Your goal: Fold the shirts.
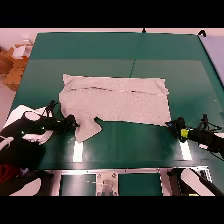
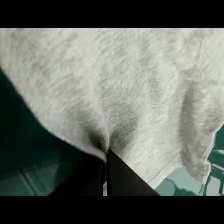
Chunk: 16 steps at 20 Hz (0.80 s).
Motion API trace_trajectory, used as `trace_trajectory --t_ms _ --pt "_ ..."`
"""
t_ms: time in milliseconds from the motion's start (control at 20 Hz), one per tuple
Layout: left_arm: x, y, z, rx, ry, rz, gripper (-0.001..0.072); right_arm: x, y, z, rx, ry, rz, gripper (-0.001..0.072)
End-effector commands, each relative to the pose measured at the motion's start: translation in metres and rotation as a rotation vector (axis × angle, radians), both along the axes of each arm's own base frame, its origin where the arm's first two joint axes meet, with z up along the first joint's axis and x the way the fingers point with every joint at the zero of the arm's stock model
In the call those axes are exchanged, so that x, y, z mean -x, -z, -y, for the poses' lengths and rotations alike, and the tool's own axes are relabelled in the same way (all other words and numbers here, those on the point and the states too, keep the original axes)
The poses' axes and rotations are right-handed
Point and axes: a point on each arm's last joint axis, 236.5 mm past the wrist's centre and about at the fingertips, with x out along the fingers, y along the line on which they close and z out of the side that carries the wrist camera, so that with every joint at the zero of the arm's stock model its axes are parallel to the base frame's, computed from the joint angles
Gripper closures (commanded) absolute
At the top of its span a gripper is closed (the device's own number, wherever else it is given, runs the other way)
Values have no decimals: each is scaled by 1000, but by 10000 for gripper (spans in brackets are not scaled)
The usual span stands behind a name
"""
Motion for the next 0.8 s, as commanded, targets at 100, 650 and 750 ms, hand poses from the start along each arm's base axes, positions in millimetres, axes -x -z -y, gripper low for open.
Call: trace_trajectory --t_ms 100,650,750 --pt "-41 -22 5 2 -3 124 686 -36 2 -7 7 122 54 376" --pt "4 -100 -11 -138 217 159 688 -2 -45 37 118 -13 75 700" --pt "14 -118 -7 -119 214 166 688 -6 -74 52 171 43 117 700"
